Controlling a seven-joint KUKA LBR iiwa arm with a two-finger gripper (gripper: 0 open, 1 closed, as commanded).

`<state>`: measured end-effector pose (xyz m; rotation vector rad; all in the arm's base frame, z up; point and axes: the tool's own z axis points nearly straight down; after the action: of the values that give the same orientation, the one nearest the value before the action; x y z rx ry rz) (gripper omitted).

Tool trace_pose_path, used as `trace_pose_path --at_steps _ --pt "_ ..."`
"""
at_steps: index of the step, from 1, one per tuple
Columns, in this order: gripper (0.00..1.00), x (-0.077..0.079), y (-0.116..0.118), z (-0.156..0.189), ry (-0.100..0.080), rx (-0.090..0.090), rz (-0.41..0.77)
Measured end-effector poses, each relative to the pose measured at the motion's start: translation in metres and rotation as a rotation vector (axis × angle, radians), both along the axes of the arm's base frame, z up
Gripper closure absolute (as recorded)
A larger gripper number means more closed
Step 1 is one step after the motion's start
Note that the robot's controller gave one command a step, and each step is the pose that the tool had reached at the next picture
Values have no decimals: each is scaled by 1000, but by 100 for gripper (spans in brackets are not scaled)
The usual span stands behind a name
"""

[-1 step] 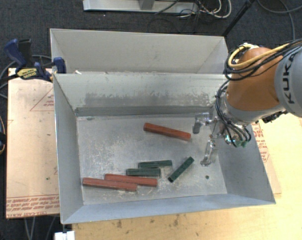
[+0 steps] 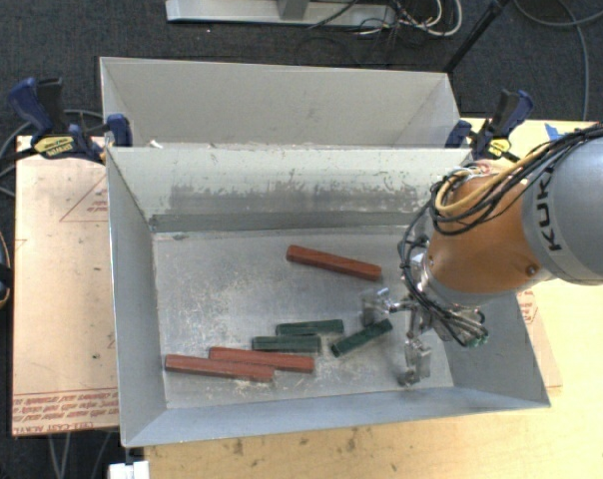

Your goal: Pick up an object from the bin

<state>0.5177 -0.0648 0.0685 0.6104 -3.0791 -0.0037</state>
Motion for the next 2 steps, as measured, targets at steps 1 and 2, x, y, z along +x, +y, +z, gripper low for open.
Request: trace_pose_path --at_steps 1,2 --pt "100 1 0 2 -4 -1 2" --pt "0 1 0 1 -4 0 3"
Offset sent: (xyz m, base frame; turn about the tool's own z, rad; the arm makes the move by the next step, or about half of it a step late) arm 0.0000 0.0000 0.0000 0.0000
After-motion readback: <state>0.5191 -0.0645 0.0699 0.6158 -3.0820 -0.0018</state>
